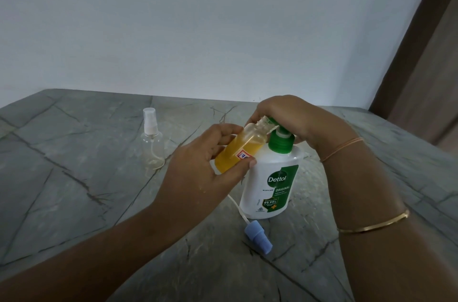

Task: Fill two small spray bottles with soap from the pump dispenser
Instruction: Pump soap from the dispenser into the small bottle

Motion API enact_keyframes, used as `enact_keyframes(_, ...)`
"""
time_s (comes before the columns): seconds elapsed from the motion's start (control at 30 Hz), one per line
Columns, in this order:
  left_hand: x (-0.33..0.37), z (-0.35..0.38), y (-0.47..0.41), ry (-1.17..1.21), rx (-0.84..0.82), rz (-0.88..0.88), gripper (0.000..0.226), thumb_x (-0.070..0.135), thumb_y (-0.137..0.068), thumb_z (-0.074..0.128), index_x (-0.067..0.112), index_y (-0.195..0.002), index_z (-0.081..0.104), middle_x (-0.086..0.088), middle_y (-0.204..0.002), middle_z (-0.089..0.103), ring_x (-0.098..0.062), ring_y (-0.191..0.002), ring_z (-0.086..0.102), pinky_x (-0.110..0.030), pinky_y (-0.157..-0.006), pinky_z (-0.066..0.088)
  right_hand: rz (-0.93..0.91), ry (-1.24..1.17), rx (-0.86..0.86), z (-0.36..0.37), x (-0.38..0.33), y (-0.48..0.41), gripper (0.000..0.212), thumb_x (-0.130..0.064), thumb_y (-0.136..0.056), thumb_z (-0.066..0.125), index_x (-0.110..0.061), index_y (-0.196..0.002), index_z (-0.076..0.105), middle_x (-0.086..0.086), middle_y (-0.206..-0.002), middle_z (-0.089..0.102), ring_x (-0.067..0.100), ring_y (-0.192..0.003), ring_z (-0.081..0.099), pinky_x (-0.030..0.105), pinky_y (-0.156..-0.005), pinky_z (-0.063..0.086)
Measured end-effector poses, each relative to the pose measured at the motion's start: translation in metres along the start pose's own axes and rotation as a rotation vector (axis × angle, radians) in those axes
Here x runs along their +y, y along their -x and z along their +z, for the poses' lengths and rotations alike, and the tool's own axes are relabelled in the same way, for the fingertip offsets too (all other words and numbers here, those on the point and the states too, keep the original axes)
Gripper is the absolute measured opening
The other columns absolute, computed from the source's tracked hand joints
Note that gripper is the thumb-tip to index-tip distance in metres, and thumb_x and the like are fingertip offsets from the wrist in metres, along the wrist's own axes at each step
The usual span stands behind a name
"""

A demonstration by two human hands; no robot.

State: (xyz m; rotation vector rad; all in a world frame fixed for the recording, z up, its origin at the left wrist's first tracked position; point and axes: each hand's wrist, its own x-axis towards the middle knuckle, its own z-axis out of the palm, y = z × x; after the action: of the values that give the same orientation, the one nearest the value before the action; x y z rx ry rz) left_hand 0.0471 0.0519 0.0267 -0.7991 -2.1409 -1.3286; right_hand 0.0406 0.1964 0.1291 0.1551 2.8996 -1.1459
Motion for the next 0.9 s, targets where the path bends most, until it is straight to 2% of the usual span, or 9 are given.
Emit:
enact_keyframes(0.1,0.0,0.0002,-0.0005,0.012,0.007,-0.001,0.044,0.058,-0.07,0.057,0.04,-0.11,0.05,0.025,-0.099,0.062,0.004,-0.091,0.061,-0.019,-0.076,0.054,-0.045,0.006,0.034,-0.0021,-0.0016,-0.0008,0.033,-0.013,-0.093,0.041,0.005,-0.112,0.061,0.003,-0.071,0.053,0.014,-0.061,0.045,0.024,-0.06,0.037)
enact_keyframes(0.2,0.0006,0.0,-0.0013,0.021,0.017,-0.006,0.045,0.058,-0.07,0.058,0.04,-0.111,0.051,0.022,-0.101,0.064,0.003,-0.091,0.062,-0.024,-0.076,0.056,-0.07,-0.037,0.065,-0.004,-0.003,-0.0012,0.031,-0.011,-0.094,0.04,-0.005,-0.109,0.066,-0.008,-0.07,0.052,0.007,-0.058,0.048,0.016,-0.054,0.038)
enact_keyframes(0.4,0.0006,0.0008,-0.002,0.018,0.015,-0.021,0.046,0.059,-0.07,0.057,0.039,-0.111,0.051,0.02,-0.102,0.064,0.002,-0.092,0.062,-0.026,-0.077,0.056,-0.092,-0.018,0.092,-0.0039,-0.0032,-0.001,0.031,-0.012,-0.094,0.039,-0.01,-0.109,0.066,-0.011,-0.073,0.05,0.006,-0.058,0.05,0.013,-0.053,0.039)
enact_keyframes(0.5,0.0017,0.0003,-0.0018,0.017,0.015,-0.016,0.045,0.059,-0.07,0.057,0.04,-0.111,0.051,0.022,-0.101,0.063,0.002,-0.091,0.062,-0.026,-0.076,0.056,-0.089,-0.026,0.078,-0.0056,-0.0017,-0.0012,0.034,-0.012,-0.094,0.038,-0.003,-0.112,0.065,-0.011,-0.071,0.052,0.006,-0.059,0.048,0.016,-0.055,0.038)
enact_keyframes(0.6,0.0017,0.0001,-0.0016,0.014,0.015,-0.008,0.047,0.058,-0.071,0.057,0.037,-0.112,0.052,0.019,-0.102,0.065,0.001,-0.091,0.063,-0.028,-0.076,0.057,-0.072,-0.009,0.047,-0.0053,0.001,-0.0025,0.038,-0.012,-0.093,0.037,0.005,-0.121,0.057,-0.005,-0.07,0.055,0.007,-0.057,0.047,0.021,-0.057,0.036)
enact_keyframes(0.77,0.0007,0.0008,-0.0015,-0.007,0.0,0.002,0.043,0.059,-0.071,0.055,0.041,-0.11,0.049,0.028,-0.098,0.059,0.005,-0.093,0.06,-0.016,-0.076,0.053,-0.023,-0.016,-0.009,-0.0023,0.0042,-0.0024,0.039,-0.011,-0.092,0.038,0.008,-0.123,0.052,0.004,-0.069,0.054,0.005,-0.046,0.05,0.018,-0.049,0.036)
enact_keyframes(0.8,0.0007,0.0012,-0.0014,-0.01,-0.003,0.001,0.044,0.059,-0.071,0.055,0.041,-0.11,0.048,0.028,-0.098,0.059,0.004,-0.093,0.06,-0.015,-0.077,0.052,-0.022,-0.021,-0.007,-0.0018,0.0045,-0.0025,0.04,-0.011,-0.091,0.038,0.009,-0.123,0.052,0.006,-0.07,0.053,0.008,-0.047,0.05,0.018,-0.05,0.035)
enact_keyframes(0.9,0.001,0.0021,-0.0009,-0.003,-0.002,0.005,0.045,0.058,-0.07,0.056,0.039,-0.11,0.05,0.027,-0.098,0.06,0.004,-0.092,0.06,-0.014,-0.077,0.051,-0.053,-0.029,0.029,-0.0008,0.0042,-0.0044,0.04,-0.012,-0.092,0.038,0.012,-0.122,0.05,0.014,-0.086,0.049,0.021,-0.073,0.041,0.026,-0.063,0.033)
